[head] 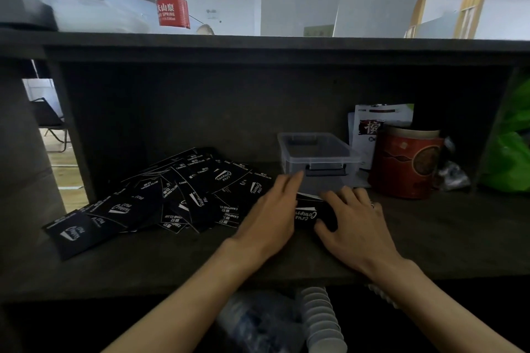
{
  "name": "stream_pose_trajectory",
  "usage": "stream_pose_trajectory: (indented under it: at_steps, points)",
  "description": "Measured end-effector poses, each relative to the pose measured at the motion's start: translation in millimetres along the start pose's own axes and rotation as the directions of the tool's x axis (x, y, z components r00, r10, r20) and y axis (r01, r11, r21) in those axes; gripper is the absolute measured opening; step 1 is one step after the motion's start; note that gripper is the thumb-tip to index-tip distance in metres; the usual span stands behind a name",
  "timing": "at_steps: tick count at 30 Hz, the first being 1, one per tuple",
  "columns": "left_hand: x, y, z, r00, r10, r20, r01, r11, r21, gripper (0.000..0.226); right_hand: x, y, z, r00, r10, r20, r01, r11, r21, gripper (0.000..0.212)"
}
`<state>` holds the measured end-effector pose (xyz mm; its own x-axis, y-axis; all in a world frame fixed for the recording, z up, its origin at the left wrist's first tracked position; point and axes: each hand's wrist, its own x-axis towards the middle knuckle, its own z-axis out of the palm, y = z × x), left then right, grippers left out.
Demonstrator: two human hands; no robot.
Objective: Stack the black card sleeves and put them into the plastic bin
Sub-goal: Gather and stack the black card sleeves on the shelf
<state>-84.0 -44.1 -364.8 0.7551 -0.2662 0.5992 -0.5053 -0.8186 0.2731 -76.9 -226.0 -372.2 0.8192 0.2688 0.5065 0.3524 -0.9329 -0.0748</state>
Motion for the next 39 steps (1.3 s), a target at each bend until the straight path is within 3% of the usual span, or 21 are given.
stream_pose_trajectory:
  at_steps: [5,8,11,13,15,17,19,24,29,30,32,35,37,39]
  points:
    - [6.2,4.4,3.9,0.999,-0.023,-0.028,0.021,0.997,-0.069,0.068,7.8,-3.0,-1.7,0.999,-0.007,0.036,0.007,1.0,-0.009,0.056]
    - [10.8,9.2,9.6,0.999,-0.048,-0.008,0.045,0.978,-0.201,0.073,8.6,-11.6,1.8,0.999,-0.009,0.041,0.011,0.999,-0.034,0.052]
    - [11.4,-4.9,3.3,0.995,-0.09,-0.032,0.078,0.958,-0.277,0.059,3.8,-13.0,7.2,1.0,0.006,0.022,-0.005,1.0,-0.031,0.051]
    - [14.2,-31.3,-12.7,0.984,-0.133,-0.12,0.12,0.987,-0.108,0.036,3.1,-12.2,7.2,1.0,0.006,0.007,-0.006,1.0,-0.029,0.05]
    - [19.7,-63.2,-34.8,0.955,-0.247,-0.164,0.266,0.958,0.105,0.023,3.6,-12.6,6.6,1.0,0.001,-0.012,-0.002,1.0,-0.026,0.049]
    - [26.8,-91.5,-53.4,0.907,-0.399,-0.135,0.421,0.856,0.3,0.022,3.7,-12.8,6.8,1.0,0.003,-0.025,-0.004,1.0,-0.019,0.048]
    - [32.0,-107.6,-61.4,0.845,-0.533,-0.042,0.487,0.735,0.472,0.033,3.6,-12.7,7.3,1.0,0.012,-0.029,-0.013,1.0,-0.019,0.048]
    - [41.2,-121.7,-62.1,0.804,-0.594,-0.012,0.523,0.699,0.488,0.049,3.5,-13.2,7.3,1.0,0.016,-0.027,-0.016,1.0,-0.019,0.048]
    - [42.6,-128.7,-71.1,0.707,-0.707,0.011,0.63,0.637,0.443,0.057,2.4,-14.0,4.8,1.0,0.018,-0.026,-0.018,1.0,-0.015,0.046]
    - [41.9,-128.5,-71.8,0.707,-0.707,-0.003,0.641,0.639,0.425,0.055,1.9,-14.5,4.3,1.0,0.018,-0.024,-0.019,1.0,-0.016,0.046]
    - [40.4,-125.0,-73.9,0.768,-0.633,-0.092,0.627,0.717,0.303,0.043,1.6,-15.0,3.6,1.0,0.021,-0.021,-0.021,1.0,-0.011,0.046]
    - [30.3,-106.0,-85.2,0.874,-0.438,-0.213,0.419,0.899,-0.129,0.014,1.0,-15.4,2.6,1.0,0.025,-0.014,-0.025,1.0,0.005,0.047]
    - [18.8,-86.2,-98.3,0.961,-0.261,-0.094,0.215,0.915,-0.34,0.012,0.9,-15.6,2.6,1.0,0.026,-0.013,-0.025,1.0,0.009,0.047]
    - [6.3,-67.9,-101.0,0.969,-0.119,0.214,0.188,0.921,-0.342,0.017,1.3,-16.5,1.6,1.0,0.027,-0.002,-0.027,1.0,0.011,0.049]
